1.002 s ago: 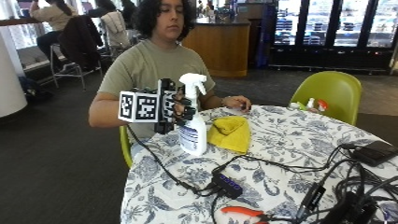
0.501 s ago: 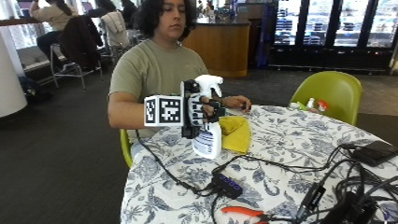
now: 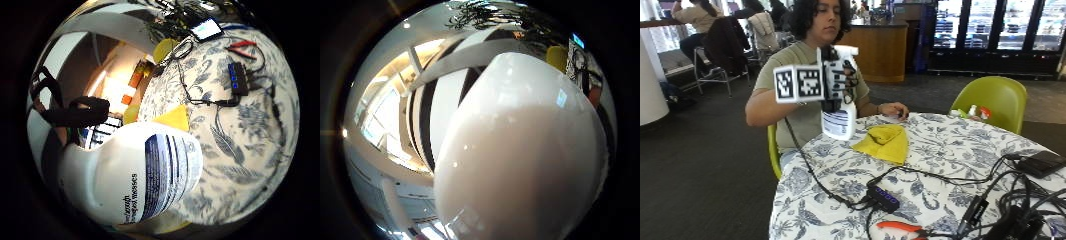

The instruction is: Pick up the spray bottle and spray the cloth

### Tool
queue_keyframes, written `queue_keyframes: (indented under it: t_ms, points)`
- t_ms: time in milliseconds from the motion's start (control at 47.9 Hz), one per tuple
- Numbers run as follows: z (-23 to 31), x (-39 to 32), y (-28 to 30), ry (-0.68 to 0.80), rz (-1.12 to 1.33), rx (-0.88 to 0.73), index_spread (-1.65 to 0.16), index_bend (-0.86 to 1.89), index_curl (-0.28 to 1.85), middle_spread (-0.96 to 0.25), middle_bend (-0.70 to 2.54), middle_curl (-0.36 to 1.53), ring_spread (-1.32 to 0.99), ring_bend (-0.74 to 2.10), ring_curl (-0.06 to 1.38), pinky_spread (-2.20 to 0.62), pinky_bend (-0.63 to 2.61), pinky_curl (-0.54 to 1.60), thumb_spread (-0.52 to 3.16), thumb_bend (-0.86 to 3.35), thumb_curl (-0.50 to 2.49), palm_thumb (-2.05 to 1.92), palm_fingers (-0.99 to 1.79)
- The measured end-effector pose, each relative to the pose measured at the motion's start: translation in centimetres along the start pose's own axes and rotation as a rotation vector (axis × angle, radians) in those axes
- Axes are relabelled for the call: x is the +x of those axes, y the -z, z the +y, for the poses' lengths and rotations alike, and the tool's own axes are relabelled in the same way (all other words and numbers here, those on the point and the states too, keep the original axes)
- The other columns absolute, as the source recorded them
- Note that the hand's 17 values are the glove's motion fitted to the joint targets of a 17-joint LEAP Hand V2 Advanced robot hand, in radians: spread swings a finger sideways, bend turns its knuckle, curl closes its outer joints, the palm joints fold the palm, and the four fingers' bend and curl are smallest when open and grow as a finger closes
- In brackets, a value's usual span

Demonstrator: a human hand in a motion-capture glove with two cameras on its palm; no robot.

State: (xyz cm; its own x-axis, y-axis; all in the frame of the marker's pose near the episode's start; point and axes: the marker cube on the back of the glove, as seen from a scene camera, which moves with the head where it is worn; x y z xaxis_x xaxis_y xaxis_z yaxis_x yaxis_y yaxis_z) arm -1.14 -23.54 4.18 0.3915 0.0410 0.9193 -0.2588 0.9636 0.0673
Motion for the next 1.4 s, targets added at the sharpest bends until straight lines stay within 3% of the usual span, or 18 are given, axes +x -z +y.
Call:
queue_keyframes:
  t_ms: [146,334,668,876,1022,1252,1398]
  points:
    - [0.1,-4.0,0.5,-0.172,0.341,-0.257,-0.25,0.36,0.41,-0.16,0.64,0.54,-0.17,0.72,0.46,-0.20,0.42,0.41,0.60,-0.01,0.60,1.00,1.38]
    - [0.2,-1.7,-3.3,-0.480,0.690,-0.646,-0.25,0.37,0.46,-0.17,0.67,0.55,-0.18,0.73,0.48,-0.21,0.45,0.42,0.54,-0.02,0.66,1.00,1.36]
    - [1.7,10.2,-10.9,-0.742,0.950,-0.897,-0.25,0.33,0.52,-0.17,0.69,0.56,-0.18,0.74,0.49,-0.20,0.48,0.44,0.53,-0.02,0.74,1.00,1.34]
    - [2.8,13.0,-12.0,-0.839,0.941,-0.987,-0.25,0.31,0.55,-0.17,0.68,0.57,-0.17,0.76,0.49,-0.19,0.46,0.44,0.56,-0.01,0.77,1.01,1.32]
    - [1.0,8.9,-12.1,-0.715,0.867,-0.883,-0.25,0.28,0.57,-0.17,0.68,0.57,-0.17,0.76,0.49,-0.18,0.46,0.44,0.59,-0.01,0.79,1.01,1.31]
    - [-5.7,-2.9,-14.7,-0.263,0.593,-0.573,-0.25,0.26,0.59,-0.17,0.68,0.57,-0.17,0.75,0.49,-0.18,0.45,0.44,0.62,-0.02,0.82,1.01,1.32]
    - [-9.2,-6.6,-19.9,-0.027,0.300,-0.394,-0.25,0.26,0.60,-0.17,0.68,0.57,-0.17,0.75,0.49,-0.19,0.45,0.44,0.63,-0.02,0.83,1.00,1.33]
